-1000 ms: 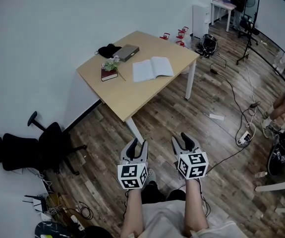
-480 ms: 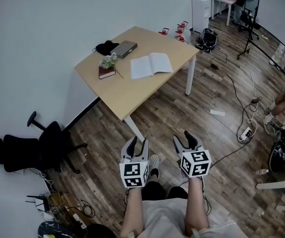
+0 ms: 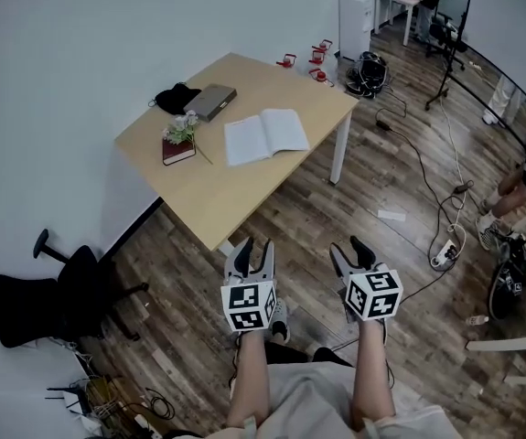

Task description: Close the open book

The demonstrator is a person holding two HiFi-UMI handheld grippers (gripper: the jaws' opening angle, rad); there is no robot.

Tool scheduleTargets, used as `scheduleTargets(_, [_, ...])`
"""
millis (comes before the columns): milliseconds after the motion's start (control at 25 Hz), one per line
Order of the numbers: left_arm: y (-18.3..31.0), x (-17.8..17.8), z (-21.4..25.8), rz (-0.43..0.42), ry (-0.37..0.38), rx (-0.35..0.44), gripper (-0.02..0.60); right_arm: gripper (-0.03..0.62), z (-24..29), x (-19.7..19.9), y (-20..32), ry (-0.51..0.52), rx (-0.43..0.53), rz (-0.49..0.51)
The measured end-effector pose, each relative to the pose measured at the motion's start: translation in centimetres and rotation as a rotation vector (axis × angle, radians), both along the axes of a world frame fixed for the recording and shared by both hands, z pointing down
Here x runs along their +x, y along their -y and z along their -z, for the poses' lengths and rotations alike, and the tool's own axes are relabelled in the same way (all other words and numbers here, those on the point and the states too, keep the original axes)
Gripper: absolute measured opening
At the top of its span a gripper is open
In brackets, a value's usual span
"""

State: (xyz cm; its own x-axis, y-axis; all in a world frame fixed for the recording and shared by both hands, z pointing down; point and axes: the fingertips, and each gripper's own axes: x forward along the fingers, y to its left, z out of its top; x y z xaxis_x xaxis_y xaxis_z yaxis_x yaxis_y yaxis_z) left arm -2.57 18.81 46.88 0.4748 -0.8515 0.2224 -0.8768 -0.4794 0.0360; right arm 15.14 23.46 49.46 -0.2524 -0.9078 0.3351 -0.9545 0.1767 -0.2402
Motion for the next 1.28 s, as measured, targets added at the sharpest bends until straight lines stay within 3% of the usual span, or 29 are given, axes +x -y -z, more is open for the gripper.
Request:
scheduleTargets(280, [10.0, 0.7, 1.4, -0.042, -0.020, -0.009, 0.161, 0.216, 2.1, 2.6, 8.7, 0.013, 0.009, -0.085])
scheduleTargets(760, [24.7, -3.1, -0.4, -0.068, -0.048, -0.054, 0.161, 0.216, 0.4, -0.9, 21.7, 0.002, -0.045, -0.129])
scheduleTargets(1280, [31.7, -6.2, -1.3, -0.076, -0.035, -0.062, 0.161, 0.218, 0.0, -3.8, 29.0, -0.004, -0.055, -0.126])
